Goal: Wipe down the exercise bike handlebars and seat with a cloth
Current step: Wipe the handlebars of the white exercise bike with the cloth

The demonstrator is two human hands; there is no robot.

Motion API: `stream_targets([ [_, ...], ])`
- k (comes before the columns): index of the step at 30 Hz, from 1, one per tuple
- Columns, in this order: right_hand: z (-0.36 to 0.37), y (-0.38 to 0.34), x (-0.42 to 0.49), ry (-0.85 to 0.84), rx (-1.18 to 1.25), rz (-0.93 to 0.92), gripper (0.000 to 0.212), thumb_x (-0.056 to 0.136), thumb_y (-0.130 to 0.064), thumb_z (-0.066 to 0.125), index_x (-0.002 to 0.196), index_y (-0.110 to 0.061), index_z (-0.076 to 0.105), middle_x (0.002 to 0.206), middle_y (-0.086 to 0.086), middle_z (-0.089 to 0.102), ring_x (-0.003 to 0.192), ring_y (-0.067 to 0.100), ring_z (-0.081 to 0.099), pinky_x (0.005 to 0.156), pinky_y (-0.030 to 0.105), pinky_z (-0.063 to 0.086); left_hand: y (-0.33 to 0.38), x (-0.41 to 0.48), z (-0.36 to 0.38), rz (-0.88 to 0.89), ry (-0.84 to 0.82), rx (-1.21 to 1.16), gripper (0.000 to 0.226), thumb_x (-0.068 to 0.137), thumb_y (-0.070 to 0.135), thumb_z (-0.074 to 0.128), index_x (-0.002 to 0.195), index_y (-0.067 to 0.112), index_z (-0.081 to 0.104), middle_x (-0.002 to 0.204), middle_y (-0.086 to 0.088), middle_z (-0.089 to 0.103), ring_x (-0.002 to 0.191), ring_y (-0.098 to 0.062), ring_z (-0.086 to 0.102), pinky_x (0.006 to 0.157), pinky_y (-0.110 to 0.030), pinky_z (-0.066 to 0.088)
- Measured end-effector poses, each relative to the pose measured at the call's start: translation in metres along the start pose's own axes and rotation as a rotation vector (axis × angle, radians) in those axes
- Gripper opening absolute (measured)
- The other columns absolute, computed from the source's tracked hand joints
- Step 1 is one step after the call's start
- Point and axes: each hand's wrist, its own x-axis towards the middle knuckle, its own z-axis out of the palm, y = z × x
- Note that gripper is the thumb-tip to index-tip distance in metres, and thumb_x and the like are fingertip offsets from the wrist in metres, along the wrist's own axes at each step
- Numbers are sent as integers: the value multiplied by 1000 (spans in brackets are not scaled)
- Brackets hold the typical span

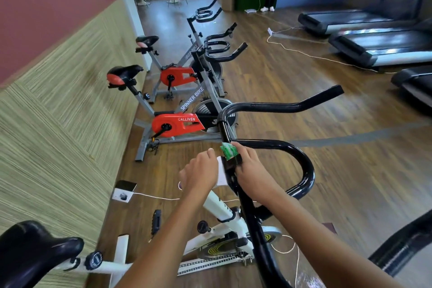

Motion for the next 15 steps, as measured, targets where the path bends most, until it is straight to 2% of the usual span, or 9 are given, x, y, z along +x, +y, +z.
stream_targets([
  [3, -26, 3, 3, -4, -157, 2, 46, 106, -22, 37, 152, -21, 33, 139, 12, 49, 118, 28, 54, 98, 37, 41, -3, -3, 1, 12, 21, -15, 42, 102, 30, 21, 86, 15, 57, 104, -8, 68, 94, -30, 57, 80, -38, 31],
  [5, -49, -1, 14, 101, -75, -28, 46, 107, -26, 39, 153, -22, 32, 134, 14, 54, 106, 24, 57, 91, 36, 44, -3, -1, 1, 1, 37, -21, 39, 102, 29, 23, 78, 16, 52, 95, -7, 68, 88, -30, 57, 78, -38, 33],
  [7, -61, -4, 35, 199, -53, -85, 48, 107, -27, 39, 155, -22, 29, 144, 11, 47, 120, 25, 52, 98, 34, 39, -3, 2, 3, -13, 47, -19, 38, 101, 29, 24, 75, 17, 49, 91, -7, 68, 86, -30, 58, 77, -38, 35],
  [8, -59, -5, 49, 191, -95, -103, 49, 108, -28, 38, 155, -22, 27, 150, 10, 40, 129, 28, 47, 103, 36, 36, -3, 2, 3, -16, 51, -15, 37, 100, 30, 25, 74, 17, 49, 91, -7, 68, 86, -30, 58, 77, -38, 35],
  [10, -44, -7, 78, 50, -276, -111, 51, 108, -35, 35, 157, -28, 22, 159, 9, 28, 139, 34, 37, 112, 46, 32, -3, 3, 4, -15, 59, -9, 39, 100, 31, 25, 79, 16, 55, 94, -7, 69, 88, -29, 58, 79, -39, 36],
  [12, -24, -5, 100, -106, -464, -120, 57, 106, -47, 33, 158, -34, 14, 167, 3, 8, 151, 34, 14, 120, 53, 19, -4, 4, 4, -10, 74, -1, 45, 101, 33, 24, 92, 14, 64, 100, -7, 70, 92, -29, 59, 81, -39, 37],
  [13, -19, -5, 107, -152, -487, -124, 59, 105, -50, 32, 158, -35, 11, 168, 1, -1, 154, 32, 3, 122, 53, 11, -5, 4, 5, -11, 79, 2, 46, 102, 33, 24, 98, 15, 66, 102, -7, 69, 92, -28, 58, 81, -39, 36],
  [15, -21, -1, 112, -192, -443, -162, 58, 106, -47, 34, 158, -32, 14, 168, 1, -6, 154, 30, -5, 124, 51, 6, -5, 5, 5, -16, 80, 8, 47, 102, 33, 24, 99, 15, 67, 102, -6, 69, 88, -27, 55, 80, -38, 35],
])
